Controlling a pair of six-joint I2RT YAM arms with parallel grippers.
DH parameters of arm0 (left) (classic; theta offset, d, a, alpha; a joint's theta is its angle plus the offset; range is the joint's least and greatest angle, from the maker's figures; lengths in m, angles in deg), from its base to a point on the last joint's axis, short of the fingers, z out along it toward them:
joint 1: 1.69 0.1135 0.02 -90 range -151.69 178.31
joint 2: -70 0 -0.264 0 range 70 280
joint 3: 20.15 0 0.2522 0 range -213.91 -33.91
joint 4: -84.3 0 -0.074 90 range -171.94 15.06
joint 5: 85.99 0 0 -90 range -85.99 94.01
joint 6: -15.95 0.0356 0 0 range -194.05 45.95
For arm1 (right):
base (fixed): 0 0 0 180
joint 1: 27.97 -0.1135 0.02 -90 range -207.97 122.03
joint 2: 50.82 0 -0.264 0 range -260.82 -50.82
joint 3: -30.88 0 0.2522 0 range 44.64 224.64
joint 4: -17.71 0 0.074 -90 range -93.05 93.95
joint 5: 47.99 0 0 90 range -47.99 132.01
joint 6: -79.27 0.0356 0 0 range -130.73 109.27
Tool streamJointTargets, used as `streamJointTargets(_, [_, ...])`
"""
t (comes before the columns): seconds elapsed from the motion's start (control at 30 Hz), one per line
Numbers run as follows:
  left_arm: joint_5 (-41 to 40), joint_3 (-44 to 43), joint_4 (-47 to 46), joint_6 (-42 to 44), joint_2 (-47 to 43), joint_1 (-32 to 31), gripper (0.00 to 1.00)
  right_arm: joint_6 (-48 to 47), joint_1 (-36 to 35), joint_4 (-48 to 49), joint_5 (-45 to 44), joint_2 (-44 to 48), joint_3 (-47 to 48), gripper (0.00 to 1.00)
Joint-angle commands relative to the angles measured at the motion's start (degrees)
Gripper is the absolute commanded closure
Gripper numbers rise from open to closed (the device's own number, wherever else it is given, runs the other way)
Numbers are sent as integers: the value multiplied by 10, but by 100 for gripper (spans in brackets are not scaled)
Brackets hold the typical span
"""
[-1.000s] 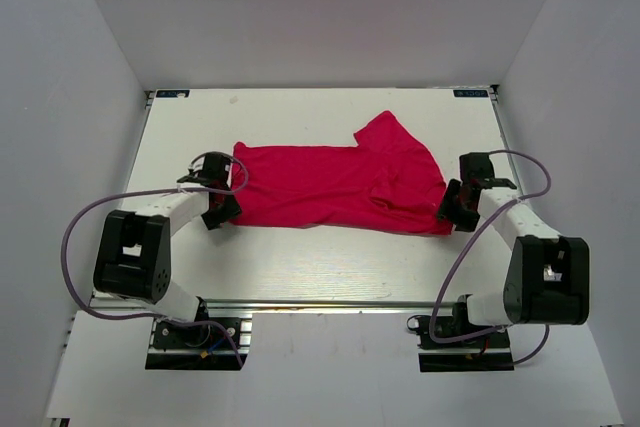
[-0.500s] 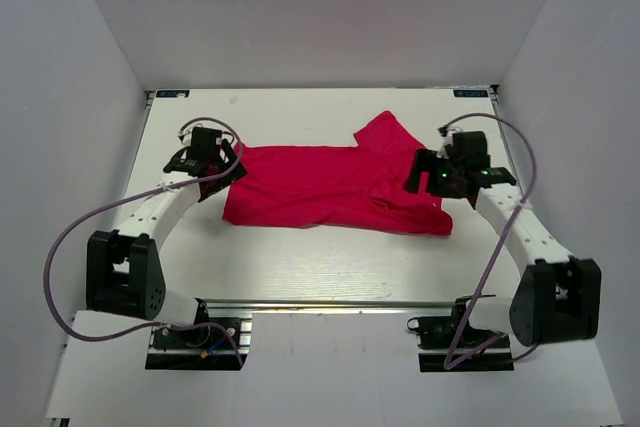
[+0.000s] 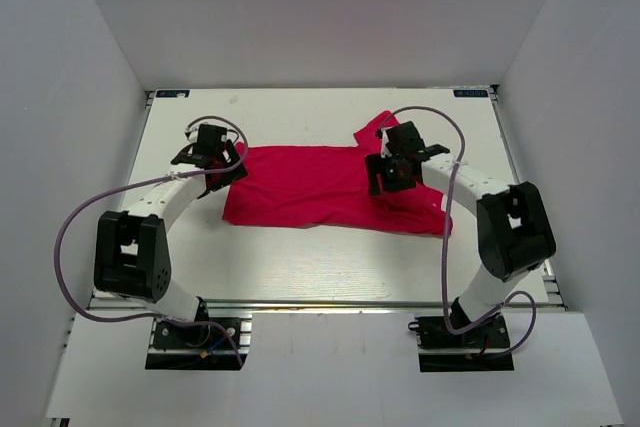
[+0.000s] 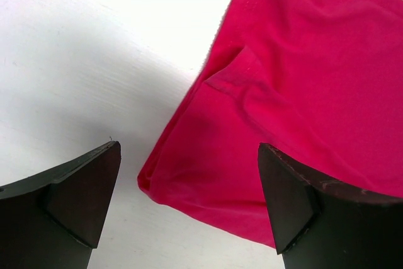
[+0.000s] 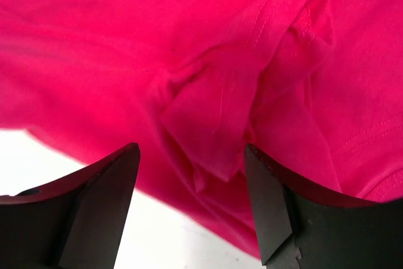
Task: Fold and stack the t-shirts
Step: Fold the flattened tshirt in 1/3 of the way
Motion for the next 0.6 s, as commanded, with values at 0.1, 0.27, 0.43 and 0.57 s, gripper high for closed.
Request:
streamJointTargets(0.1, [-14, 13, -2, 12, 22, 3, 0, -20, -31, -13, -71, -36, 34, 35])
streamJointTargets(0.27, [-14, 7, 3, 23, 35, 3, 0, -4, -49, -35, -120, -63, 59, 69])
streamJointTargets(0.43, [-8, 7, 3, 23, 40, 3, 0, 34, -56, -18, -102, -63, 93, 100])
streamJointTargets(0.57, [2, 7, -2, 23, 40, 3, 0, 72, -55, 23, -20, -60, 110, 100])
